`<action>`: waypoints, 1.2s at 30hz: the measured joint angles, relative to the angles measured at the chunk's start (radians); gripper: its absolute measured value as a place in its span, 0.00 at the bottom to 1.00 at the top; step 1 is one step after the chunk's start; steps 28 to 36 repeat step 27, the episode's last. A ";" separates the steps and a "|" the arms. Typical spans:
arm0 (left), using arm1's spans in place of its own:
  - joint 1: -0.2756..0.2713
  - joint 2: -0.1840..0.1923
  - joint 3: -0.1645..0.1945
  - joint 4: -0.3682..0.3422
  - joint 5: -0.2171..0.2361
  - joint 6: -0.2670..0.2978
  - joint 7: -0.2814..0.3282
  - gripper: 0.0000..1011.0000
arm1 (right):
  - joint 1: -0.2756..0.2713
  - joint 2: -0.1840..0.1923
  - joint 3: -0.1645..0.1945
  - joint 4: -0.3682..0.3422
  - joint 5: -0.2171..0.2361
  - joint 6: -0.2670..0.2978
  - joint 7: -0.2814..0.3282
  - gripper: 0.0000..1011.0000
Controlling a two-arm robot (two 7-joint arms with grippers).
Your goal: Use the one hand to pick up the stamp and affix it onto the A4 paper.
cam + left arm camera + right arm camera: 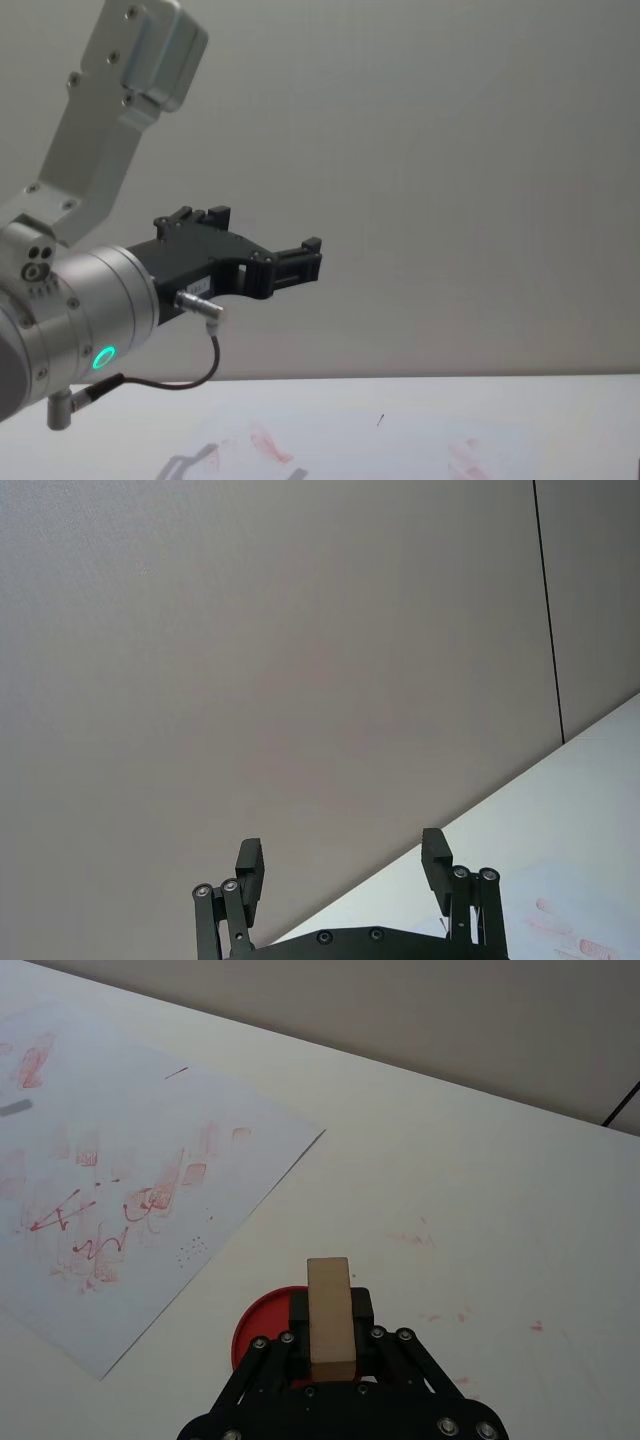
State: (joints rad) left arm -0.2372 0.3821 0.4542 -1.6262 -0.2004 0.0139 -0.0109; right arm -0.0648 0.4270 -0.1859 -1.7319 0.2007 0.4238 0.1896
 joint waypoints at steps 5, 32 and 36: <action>0.000 0.000 0.000 0.000 0.000 0.000 0.000 0.99 | 0.003 -0.003 -0.002 0.004 -0.005 -0.002 0.005 0.36; 0.000 0.000 0.000 0.000 0.000 0.000 0.000 0.99 | 0.006 -0.007 -0.006 0.010 -0.012 -0.006 0.012 0.99; 0.000 0.000 0.000 0.000 0.000 0.000 0.000 0.99 | 0.006 -0.007 -0.006 0.010 -0.012 -0.006 0.012 0.99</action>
